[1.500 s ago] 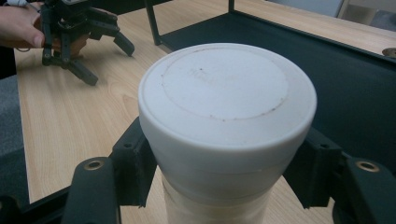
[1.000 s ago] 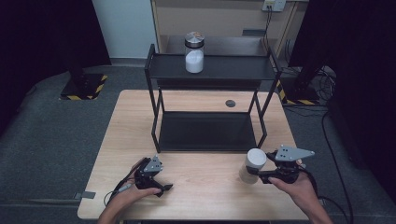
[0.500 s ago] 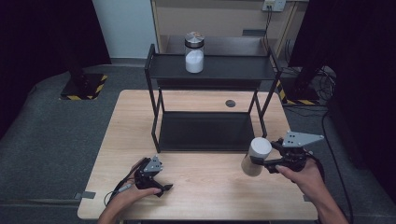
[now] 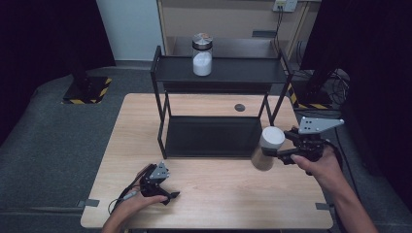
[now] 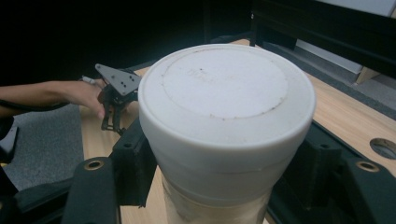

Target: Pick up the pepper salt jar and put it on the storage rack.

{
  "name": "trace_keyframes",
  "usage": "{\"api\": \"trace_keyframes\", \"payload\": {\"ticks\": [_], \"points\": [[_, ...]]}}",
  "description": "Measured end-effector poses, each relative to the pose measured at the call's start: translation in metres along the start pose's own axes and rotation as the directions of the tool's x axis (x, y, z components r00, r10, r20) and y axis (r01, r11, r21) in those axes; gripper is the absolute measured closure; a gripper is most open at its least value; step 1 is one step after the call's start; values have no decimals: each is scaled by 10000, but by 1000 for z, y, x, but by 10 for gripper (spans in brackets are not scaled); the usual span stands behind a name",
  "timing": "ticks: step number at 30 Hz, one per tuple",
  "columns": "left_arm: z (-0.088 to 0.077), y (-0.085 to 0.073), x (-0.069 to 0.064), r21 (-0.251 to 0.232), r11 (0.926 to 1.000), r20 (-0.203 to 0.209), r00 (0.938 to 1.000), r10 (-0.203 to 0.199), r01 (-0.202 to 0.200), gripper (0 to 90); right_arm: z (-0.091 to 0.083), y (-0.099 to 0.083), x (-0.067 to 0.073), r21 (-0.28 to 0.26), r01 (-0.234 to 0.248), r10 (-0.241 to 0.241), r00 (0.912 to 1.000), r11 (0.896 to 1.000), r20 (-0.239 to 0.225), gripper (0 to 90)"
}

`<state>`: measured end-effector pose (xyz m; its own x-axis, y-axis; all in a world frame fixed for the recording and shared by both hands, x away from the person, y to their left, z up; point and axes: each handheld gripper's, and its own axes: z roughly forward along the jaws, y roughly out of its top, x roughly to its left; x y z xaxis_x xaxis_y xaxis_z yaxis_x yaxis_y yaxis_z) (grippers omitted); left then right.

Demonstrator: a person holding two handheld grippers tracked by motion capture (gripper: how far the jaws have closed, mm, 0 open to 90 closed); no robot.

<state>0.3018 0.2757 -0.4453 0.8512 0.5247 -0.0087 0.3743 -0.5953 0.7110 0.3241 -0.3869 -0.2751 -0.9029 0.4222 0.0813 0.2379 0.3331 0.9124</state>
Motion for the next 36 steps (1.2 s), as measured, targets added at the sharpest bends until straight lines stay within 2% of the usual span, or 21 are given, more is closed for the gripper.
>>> {"api": "trace_keyframes", "payload": {"ticks": [10, 18, 25, 36], "points": [[0, 0, 0, 1, 10000, 2, 10000, 0, 0, 0, -4, 29, -9, -201, -2, -5, 9995, 9998, -321, 355], [0, 0, 0, 0, 10000, 5, 10000, -1, 1, 0, -8, 55, -11, -317, 55, -67, 9992, 9995, -405, 355], [0, 0, 0, -1, 10000, 8, 10000, 0, 0, 0, -10, 81, -10, -347, 242, -254, 9991, 9991, -333, 355], [0, 0, 0, -22, 10000, 12, 10000, -26, 26, 0, -13, 110, -13, -365, 377, -389, 9987, 9986, -327, 355]]}}
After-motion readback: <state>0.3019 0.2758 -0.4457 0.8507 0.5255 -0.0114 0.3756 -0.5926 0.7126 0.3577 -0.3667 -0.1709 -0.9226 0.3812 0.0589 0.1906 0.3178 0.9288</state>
